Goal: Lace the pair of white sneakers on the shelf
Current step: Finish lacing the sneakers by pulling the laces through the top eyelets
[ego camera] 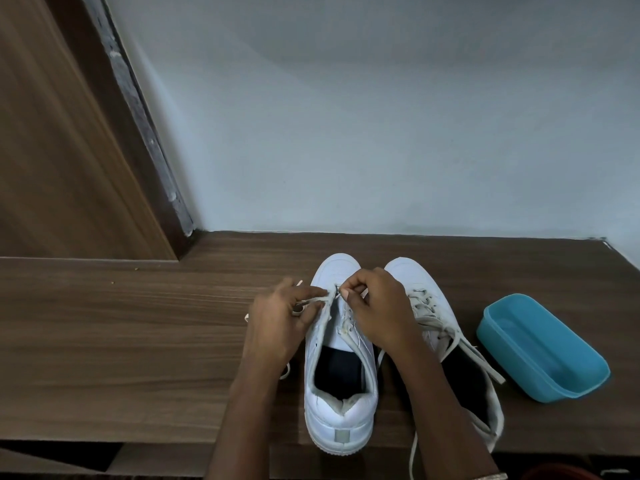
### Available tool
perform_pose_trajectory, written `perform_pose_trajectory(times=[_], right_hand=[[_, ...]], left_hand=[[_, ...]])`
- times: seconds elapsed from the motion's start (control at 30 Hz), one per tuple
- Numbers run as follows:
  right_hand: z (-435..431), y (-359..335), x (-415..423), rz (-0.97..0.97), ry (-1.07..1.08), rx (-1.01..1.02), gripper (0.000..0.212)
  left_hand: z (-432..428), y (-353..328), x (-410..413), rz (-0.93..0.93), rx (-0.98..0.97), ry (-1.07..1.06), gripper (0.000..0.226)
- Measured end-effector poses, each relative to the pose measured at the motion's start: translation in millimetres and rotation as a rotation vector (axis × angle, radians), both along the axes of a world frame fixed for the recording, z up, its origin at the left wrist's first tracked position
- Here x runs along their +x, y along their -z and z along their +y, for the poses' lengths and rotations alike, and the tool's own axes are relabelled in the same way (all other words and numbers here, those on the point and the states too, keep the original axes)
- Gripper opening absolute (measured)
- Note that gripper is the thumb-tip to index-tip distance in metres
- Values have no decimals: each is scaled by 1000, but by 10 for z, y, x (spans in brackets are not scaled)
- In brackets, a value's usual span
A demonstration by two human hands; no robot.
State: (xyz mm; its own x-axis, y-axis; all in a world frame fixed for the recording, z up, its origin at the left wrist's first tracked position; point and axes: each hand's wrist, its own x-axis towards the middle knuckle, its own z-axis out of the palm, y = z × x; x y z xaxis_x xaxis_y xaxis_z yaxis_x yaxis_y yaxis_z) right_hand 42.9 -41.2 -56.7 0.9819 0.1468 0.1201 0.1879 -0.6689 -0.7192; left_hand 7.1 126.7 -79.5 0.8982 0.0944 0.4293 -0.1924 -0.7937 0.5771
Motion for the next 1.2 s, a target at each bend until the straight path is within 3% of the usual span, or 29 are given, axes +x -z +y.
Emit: perform_pose_trajectory(times=[0.2,0.5,0.57,0.67,1.03,1.2], right_hand=[[24,14,8,14,-10,-32,8],[-32,-19,-17,70,-27,-1,8],[-44,-52,-44,131,-40,16,19],[-31,-92,-74,189,-36,3,31],[-33,-147,-98,276,56,130,33],[-127,-195,-62,264,89,339,17]], left_hand=[[-24,33,12,-25,92,5,7],[-139,91,43,146,-440,80,20],[-138,98,44,208,-505,75,23],[-148,99,62,259,-573,65,26],[-46,84,62,401,-654,34,31],[192,-239,-90,448,-726,72,42]])
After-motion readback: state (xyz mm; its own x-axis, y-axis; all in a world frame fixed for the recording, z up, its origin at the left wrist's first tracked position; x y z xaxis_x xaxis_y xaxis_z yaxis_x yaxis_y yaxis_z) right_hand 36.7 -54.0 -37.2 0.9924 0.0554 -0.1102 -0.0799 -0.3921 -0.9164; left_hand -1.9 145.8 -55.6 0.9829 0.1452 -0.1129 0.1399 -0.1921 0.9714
